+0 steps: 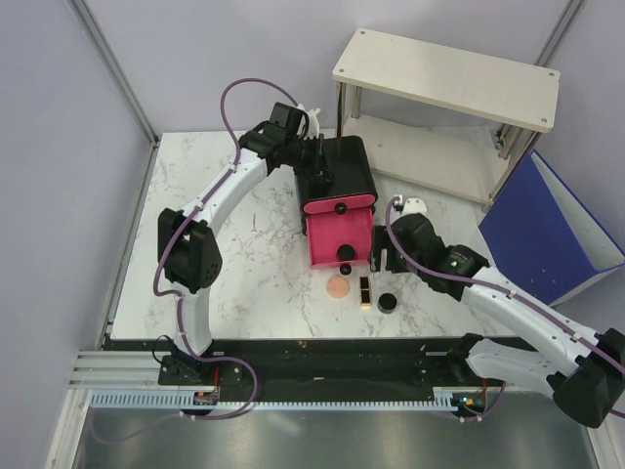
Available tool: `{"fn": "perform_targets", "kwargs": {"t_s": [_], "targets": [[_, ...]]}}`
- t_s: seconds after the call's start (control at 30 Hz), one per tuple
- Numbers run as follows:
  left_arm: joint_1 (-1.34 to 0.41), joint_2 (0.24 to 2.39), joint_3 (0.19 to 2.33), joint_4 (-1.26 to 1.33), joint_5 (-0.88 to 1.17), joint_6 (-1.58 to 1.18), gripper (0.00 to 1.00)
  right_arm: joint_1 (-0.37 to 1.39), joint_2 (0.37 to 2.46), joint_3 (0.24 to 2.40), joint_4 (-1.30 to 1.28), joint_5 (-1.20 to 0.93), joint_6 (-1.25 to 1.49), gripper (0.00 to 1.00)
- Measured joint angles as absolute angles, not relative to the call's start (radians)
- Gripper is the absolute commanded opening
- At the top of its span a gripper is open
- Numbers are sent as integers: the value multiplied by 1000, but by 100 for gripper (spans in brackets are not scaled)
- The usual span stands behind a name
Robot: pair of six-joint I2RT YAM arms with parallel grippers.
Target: Organize the makeup
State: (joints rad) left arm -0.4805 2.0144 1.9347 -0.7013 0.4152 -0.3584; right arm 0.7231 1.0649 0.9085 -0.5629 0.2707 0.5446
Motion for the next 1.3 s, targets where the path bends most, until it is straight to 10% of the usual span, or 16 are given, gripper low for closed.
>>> {"fn": "perform_targets", "kwargs": {"t_s": [0.8,1.17,1.3], "targets": [[-477,2016,1929,-696,430,-358,2,743,1161,542,-533,155,667,75],[-472,2016,1921,-688,446,-358,2,744,1223,559,-457,186,667,7],[-472,2015,1918,-684,448,-358,2,744,1217,559,-468,193,670,0]]}}
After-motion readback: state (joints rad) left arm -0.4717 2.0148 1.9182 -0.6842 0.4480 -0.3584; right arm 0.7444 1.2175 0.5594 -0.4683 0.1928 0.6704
